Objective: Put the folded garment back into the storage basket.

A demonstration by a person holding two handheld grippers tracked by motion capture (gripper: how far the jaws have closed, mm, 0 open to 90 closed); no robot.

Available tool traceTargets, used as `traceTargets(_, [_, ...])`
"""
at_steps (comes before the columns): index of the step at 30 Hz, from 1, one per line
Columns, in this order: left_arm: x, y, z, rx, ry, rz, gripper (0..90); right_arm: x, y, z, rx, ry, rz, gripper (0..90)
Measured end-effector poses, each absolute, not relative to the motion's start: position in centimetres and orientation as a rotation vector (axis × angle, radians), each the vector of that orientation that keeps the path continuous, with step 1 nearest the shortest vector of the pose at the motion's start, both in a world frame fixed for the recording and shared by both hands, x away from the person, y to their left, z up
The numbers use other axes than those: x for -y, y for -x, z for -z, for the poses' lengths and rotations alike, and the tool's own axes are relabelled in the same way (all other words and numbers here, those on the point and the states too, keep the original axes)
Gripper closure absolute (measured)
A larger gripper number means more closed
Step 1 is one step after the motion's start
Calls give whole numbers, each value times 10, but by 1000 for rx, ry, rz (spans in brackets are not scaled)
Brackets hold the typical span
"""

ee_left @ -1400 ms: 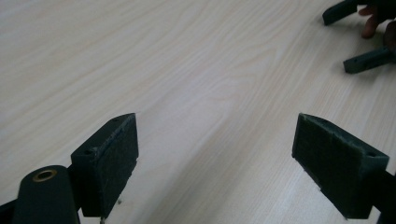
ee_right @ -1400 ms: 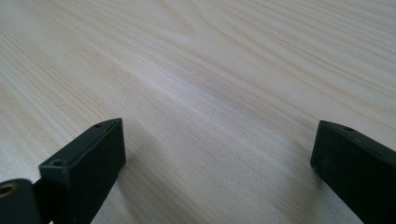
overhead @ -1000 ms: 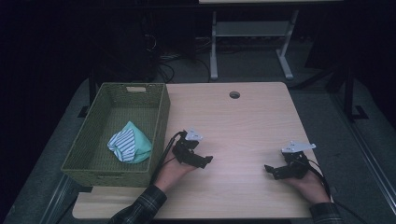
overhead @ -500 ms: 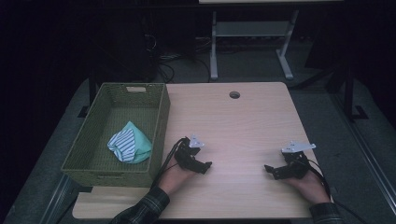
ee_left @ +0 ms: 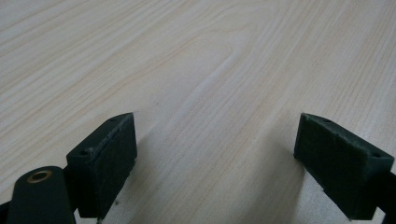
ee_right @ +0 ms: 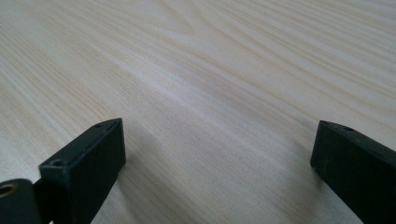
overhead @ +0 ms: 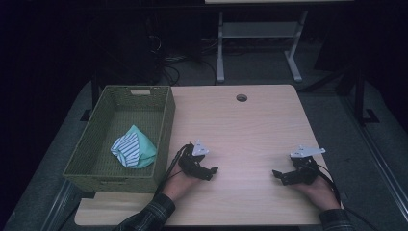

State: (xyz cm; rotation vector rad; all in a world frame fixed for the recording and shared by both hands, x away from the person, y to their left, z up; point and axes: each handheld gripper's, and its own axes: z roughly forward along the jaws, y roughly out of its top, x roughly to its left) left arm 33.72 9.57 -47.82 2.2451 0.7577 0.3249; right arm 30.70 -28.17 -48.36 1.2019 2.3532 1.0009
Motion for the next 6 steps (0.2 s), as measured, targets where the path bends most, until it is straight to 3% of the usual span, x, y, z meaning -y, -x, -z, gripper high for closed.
traceTargets(6, [-95, -337, 479, -762, -2240, -324, 124, 282, -307, 484, -2353, -1203, -1000, 29])
